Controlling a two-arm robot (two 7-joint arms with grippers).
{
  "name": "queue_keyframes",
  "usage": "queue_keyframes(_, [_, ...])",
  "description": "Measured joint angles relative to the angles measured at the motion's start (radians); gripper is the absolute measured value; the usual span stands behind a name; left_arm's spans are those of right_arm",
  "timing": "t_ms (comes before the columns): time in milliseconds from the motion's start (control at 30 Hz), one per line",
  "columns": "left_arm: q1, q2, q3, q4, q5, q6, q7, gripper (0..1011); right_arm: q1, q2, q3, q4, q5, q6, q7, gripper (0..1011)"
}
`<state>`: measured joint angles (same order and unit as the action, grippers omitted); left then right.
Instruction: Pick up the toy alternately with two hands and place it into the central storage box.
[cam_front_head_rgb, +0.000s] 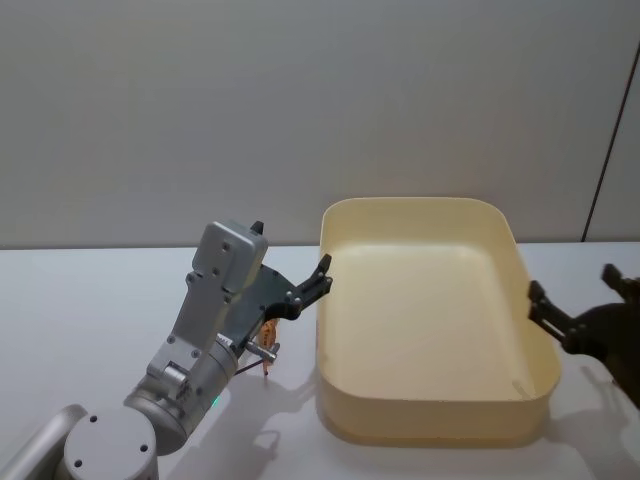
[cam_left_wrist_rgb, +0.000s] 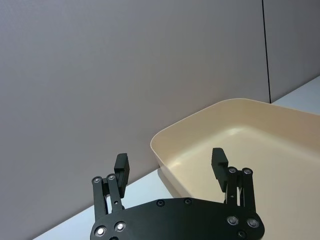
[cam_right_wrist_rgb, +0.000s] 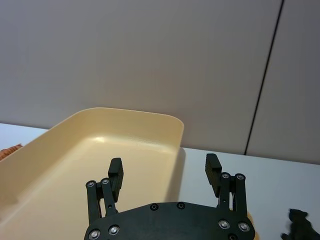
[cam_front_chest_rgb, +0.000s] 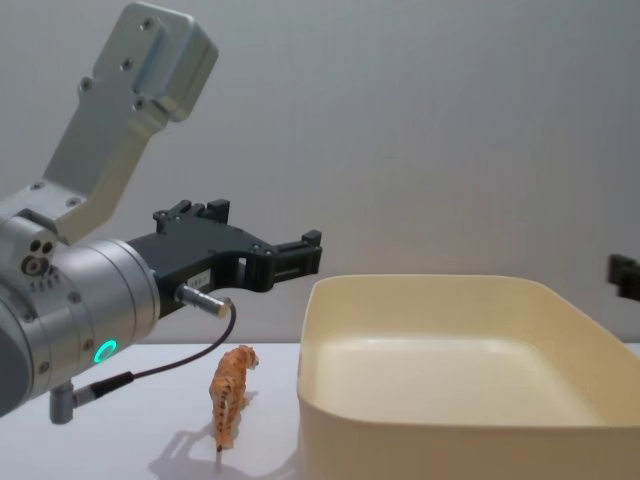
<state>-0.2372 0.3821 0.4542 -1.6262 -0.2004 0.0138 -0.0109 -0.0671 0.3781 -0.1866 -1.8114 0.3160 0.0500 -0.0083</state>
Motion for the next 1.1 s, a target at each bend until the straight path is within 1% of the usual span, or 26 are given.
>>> queue_keyframes(67, [0.000, 0.000, 0.000, 0.000, 0.000, 0.000, 0.000, 1001, -0.010, 0.008, 0.007, -0.008, 0.008, 0.001, -0.013, 1001])
queue_keyframes(167, [0.000, 0.000, 0.000, 0.000, 0.000, 0.000, 0.000, 1001, -0.043, 0.033, 0.030, -0.033, 0.029, 0.005, -0.044, 1001])
queue_keyframes(200, [0.000, 0.000, 0.000, 0.000, 0.000, 0.000, 0.000, 1001, -0.043, 0.033, 0.030, -0.033, 0.029, 0.005, -0.044, 1001])
queue_keyframes(267, [0.000, 0.000, 0.000, 0.000, 0.000, 0.000, 0.000, 1001, -0.068, 0.053, 0.048, -0.049, 0.045, 0.008, -0.066, 1001])
queue_keyframes(367, [0.000, 0.000, 0.000, 0.000, 0.000, 0.000, 0.000, 1001, -0.095, 0.073, 0.067, -0.060, 0.061, 0.012, -0.086, 1001])
queue_keyframes(433, [0.000, 0.000, 0.000, 0.000, 0.000, 0.000, 0.000, 1001, -0.101, 0.078, 0.072, -0.062, 0.063, 0.013, -0.090, 1001])
queue_keyframes(500, [0.000, 0.000, 0.000, 0.000, 0.000, 0.000, 0.000, 1001, -0.122, 0.095, 0.089, -0.067, 0.075, 0.020, -0.106, 1001])
queue_keyframes(600, [0.000, 0.000, 0.000, 0.000, 0.000, 0.000, 0.000, 1001, -0.136, 0.107, 0.100, -0.067, 0.081, 0.027, -0.114, 1001])
queue_keyframes(667, [0.000, 0.000, 0.000, 0.000, 0.000, 0.000, 0.000, 1001, -0.142, 0.114, 0.107, -0.066, 0.083, 0.034, -0.116, 1001])
queue_keyframes(867, [0.000, 0.000, 0.000, 0.000, 0.000, 0.000, 0.000, 1001, -0.140, 0.119, 0.112, -0.048, 0.079, 0.052, -0.105, 1001])
queue_keyframes(1100, [0.000, 0.000, 0.000, 0.000, 0.000, 0.000, 0.000, 1001, -0.108, 0.103, 0.101, -0.008, 0.056, 0.081, -0.080, 1001])
